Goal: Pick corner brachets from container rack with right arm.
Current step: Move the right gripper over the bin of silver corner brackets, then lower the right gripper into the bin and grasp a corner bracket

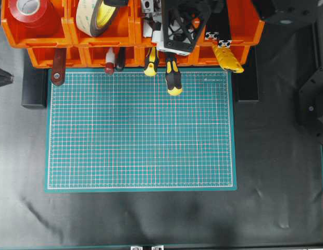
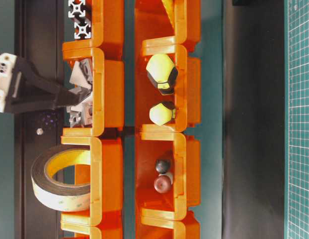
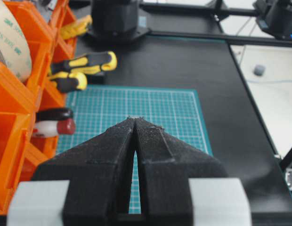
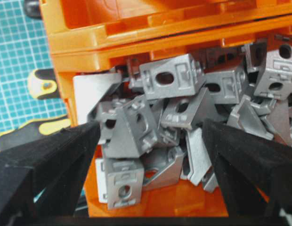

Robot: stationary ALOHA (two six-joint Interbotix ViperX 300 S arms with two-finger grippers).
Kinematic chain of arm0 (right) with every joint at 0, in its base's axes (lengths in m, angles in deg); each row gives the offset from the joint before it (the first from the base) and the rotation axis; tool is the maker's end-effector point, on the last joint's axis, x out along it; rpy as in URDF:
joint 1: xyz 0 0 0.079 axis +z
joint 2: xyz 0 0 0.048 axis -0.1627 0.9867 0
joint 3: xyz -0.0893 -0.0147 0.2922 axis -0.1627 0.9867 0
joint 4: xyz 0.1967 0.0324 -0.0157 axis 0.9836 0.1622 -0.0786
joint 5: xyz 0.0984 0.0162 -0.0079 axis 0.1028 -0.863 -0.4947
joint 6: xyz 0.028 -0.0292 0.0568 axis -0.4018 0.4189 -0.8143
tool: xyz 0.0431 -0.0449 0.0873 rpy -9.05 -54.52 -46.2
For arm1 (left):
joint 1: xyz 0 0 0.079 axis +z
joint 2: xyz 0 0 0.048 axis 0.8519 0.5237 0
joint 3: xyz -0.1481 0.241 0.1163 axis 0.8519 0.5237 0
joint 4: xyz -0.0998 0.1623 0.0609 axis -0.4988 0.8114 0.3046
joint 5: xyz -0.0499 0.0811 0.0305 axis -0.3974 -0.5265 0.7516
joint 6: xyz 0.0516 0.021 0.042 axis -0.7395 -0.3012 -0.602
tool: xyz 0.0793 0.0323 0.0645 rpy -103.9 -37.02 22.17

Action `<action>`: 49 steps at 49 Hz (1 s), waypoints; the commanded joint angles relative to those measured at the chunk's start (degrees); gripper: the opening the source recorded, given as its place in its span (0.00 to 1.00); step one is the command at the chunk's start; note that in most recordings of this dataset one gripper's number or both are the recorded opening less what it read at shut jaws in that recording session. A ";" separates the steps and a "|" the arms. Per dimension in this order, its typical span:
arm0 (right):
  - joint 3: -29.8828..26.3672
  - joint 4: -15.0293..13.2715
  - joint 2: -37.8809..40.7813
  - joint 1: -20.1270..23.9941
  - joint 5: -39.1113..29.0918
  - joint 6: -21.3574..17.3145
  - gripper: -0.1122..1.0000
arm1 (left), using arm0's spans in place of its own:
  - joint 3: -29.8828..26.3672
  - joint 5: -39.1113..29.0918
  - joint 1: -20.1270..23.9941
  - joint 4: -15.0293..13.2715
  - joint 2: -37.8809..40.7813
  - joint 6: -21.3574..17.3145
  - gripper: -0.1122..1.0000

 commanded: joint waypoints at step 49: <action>-0.53 -1.49 -1.76 -1.76 -0.44 0.00 0.68 | -1.67 0.26 0.00 0.09 0.18 0.18 0.10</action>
